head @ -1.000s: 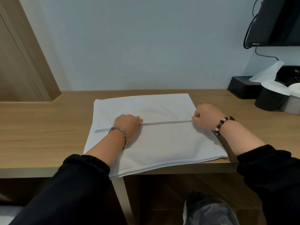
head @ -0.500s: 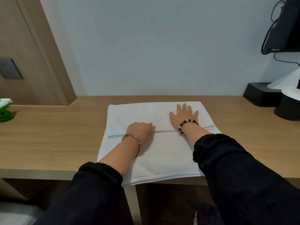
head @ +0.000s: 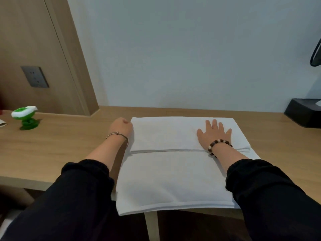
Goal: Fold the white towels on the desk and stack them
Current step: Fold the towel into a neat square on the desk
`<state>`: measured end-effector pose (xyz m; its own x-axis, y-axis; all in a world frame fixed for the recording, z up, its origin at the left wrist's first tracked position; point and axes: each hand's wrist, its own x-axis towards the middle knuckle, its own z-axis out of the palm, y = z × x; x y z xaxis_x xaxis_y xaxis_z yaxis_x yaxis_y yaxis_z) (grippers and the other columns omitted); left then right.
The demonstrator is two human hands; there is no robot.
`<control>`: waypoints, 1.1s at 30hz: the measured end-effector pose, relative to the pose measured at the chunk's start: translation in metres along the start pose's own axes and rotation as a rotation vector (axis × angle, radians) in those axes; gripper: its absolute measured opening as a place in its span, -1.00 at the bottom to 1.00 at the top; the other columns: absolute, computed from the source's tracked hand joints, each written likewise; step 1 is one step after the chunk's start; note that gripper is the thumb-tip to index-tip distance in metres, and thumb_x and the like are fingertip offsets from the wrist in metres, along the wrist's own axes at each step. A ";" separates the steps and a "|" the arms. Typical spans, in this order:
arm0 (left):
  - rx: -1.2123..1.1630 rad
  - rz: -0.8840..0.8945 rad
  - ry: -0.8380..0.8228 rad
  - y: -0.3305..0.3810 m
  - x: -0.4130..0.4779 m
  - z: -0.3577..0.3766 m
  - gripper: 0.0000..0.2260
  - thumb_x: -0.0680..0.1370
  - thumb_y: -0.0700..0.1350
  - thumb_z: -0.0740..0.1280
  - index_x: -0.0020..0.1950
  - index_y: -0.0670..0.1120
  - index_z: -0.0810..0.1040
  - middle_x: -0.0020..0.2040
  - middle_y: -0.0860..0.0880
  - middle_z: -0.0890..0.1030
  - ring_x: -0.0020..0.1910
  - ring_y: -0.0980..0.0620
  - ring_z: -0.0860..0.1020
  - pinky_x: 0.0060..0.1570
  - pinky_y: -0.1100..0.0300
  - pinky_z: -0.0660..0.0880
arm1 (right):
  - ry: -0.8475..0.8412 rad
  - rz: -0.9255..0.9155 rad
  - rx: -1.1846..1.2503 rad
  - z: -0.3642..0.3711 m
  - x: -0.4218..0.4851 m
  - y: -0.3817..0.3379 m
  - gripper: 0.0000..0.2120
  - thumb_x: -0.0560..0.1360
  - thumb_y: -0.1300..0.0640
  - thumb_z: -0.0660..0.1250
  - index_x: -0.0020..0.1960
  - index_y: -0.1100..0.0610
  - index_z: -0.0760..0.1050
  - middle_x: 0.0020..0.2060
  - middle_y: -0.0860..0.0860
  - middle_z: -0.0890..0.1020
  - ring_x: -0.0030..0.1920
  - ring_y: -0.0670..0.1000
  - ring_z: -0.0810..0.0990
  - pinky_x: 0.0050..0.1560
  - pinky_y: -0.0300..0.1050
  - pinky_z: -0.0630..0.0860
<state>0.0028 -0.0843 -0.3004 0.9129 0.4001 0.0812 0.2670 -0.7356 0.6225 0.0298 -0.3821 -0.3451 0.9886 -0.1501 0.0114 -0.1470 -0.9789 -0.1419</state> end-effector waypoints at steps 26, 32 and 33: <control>-0.814 -0.393 -0.215 0.002 0.067 0.033 -0.68 0.62 -0.10 0.22 0.29 -0.26 0.46 0.25 -0.21 0.52 0.24 -0.18 0.49 0.26 0.01 0.39 | 0.065 -0.004 0.007 0.001 -0.004 0.000 -0.44 0.59 -0.10 -0.13 0.56 0.01 -0.09 0.55 0.00 -0.07 0.53 0.06 -0.10 0.48 0.18 -0.09; -0.917 -0.426 -0.263 -0.001 0.064 0.021 -0.84 0.54 -0.22 0.30 -0.24 -0.14 0.44 -0.38 -0.05 0.50 -0.49 0.06 0.49 -0.52 0.28 0.47 | 0.061 0.003 0.005 0.001 -0.003 0.000 -0.44 0.59 -0.10 -0.13 0.56 0.02 -0.09 0.55 0.01 -0.08 0.53 0.07 -0.10 0.48 0.18 -0.08; -0.907 -0.408 -0.266 -0.001 0.065 0.019 -0.90 0.53 -0.21 0.33 -0.17 -0.15 0.48 -0.31 -0.06 0.53 -0.41 0.06 0.52 -0.50 0.27 0.51 | 0.064 0.003 0.008 0.002 -0.003 0.000 -0.44 0.59 -0.10 -0.13 0.56 0.02 -0.08 0.55 0.01 -0.07 0.53 0.07 -0.10 0.48 0.18 -0.08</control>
<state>0.0674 -0.0677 -0.3108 0.8734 0.3120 -0.3740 0.3388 0.1625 0.9267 0.0272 -0.3817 -0.3469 0.9839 -0.1622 0.0747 -0.1497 -0.9773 -0.1498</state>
